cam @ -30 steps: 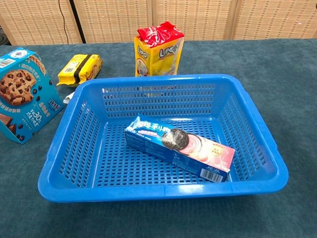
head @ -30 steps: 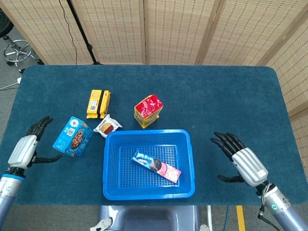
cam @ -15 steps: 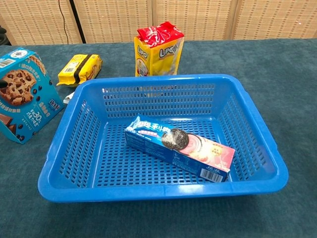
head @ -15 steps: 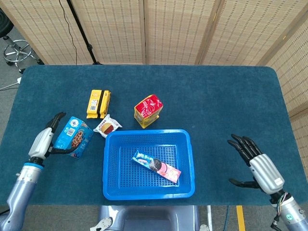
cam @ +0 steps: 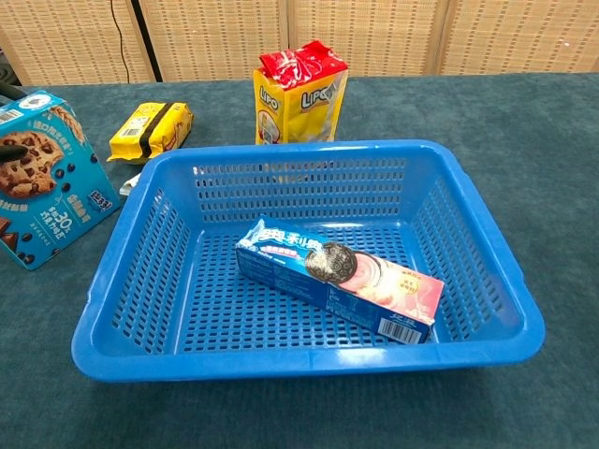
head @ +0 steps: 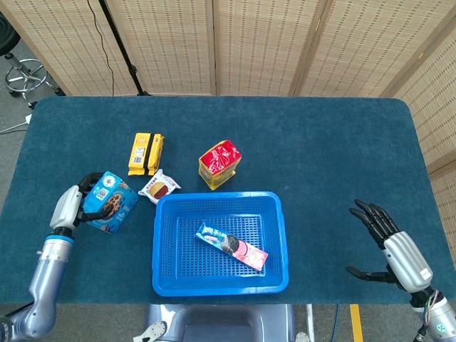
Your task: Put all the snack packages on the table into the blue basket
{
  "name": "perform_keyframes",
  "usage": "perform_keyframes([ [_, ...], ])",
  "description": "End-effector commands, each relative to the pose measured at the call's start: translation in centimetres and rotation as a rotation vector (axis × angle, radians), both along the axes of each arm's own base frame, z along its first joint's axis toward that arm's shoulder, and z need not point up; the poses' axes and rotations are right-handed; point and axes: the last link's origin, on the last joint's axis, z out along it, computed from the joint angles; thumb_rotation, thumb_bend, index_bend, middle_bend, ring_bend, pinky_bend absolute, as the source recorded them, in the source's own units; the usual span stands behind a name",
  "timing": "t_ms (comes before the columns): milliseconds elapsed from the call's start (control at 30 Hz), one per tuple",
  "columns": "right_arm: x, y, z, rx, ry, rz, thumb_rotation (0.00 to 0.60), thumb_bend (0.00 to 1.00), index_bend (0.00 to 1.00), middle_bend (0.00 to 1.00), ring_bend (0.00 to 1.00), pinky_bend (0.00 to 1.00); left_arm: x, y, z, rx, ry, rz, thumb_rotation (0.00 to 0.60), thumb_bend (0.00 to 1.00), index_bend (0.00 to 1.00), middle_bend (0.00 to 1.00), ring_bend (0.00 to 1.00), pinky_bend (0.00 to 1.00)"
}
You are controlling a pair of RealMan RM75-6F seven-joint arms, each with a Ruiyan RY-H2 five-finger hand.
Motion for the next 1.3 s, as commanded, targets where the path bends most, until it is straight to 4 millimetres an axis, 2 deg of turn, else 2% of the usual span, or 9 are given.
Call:
perform_keyframes([
  [33,0.0,0.0,0.0,0.002,-0.007,0.002,0.6,0.0,0.0,0.0,0.0,0.04,0.3,-0.1,0.8,0.039,-0.026,-0.015,0.6,0.39,0.67,0.58,0.6,0.72],
  [267,0.2,0.0,-0.1,0.005,-0.013,0.003,0.6,0.0,0.0,0.0,0.0,0.05,1.7,-1.2,4.8,0.101,-0.093,-0.117,0.6,0.41,0.67,0.58,0.6,0.72],
  [400,0.3,0.1,-0.2,0.004,-0.018,0.004,0.6,0.0,0.0,0.0,0.0,0.05,4.3,-2.6,7.5,0.111,-0.163,-0.262,0.6,0.4,0.67,0.58,0.6,0.72],
  [667,0.3,-0.1,-0.1,0.0,-0.025,-0.005,0.6,0.0,0.0,0.0,0.0,0.05,8.1,-4.5,9.2,0.07,-0.204,-0.551,0.6,0.4,0.67,0.58,0.6,0.72],
  [833,0.1,-0.3,-0.1,0.0,-0.022,-0.014,0.6,0.0,0.0,0.0,0.0,0.05,11.7,-5.4,7.6,-0.105,-0.311,-0.655,0.6,0.39,0.67,0.58,0.6,0.72],
  [900,0.0,-0.5,-0.1,-0.001,-0.023,-0.019,0.6,0.0,0.0,0.0,0.0,0.05,13.6,-5.5,5.5,-0.228,-0.39,-0.666,0.6,0.4,0.67,0.58,0.6,0.72],
  [1033,-0.2,-0.6,0.0,-0.003,-0.025,-0.028,0.6,0.0,0.0,0.0,0.0,0.05,15.5,-4.9,2.4,-0.335,-0.443,-0.656,0.6,0.4,0.67,0.58,0.6,0.72],
  [1200,-0.5,-0.8,0.1,-0.004,-0.031,-0.044,0.6,0.0,0.0,0.0,0.0,0.05,16.2,-4.1,-1.2,-0.378,-0.384,-0.647,0.6,0.4,0.67,0.58,0.6,0.72],
  [1300,-0.6,-0.9,0.2,-0.007,-0.034,-0.048,0.6,0.0,0.0,0.0,0.0,0.05,16.3,-4.0,-2.1,-0.38,-0.342,-0.665,0.6,0.4,0.67,0.58,0.59,0.72],
])
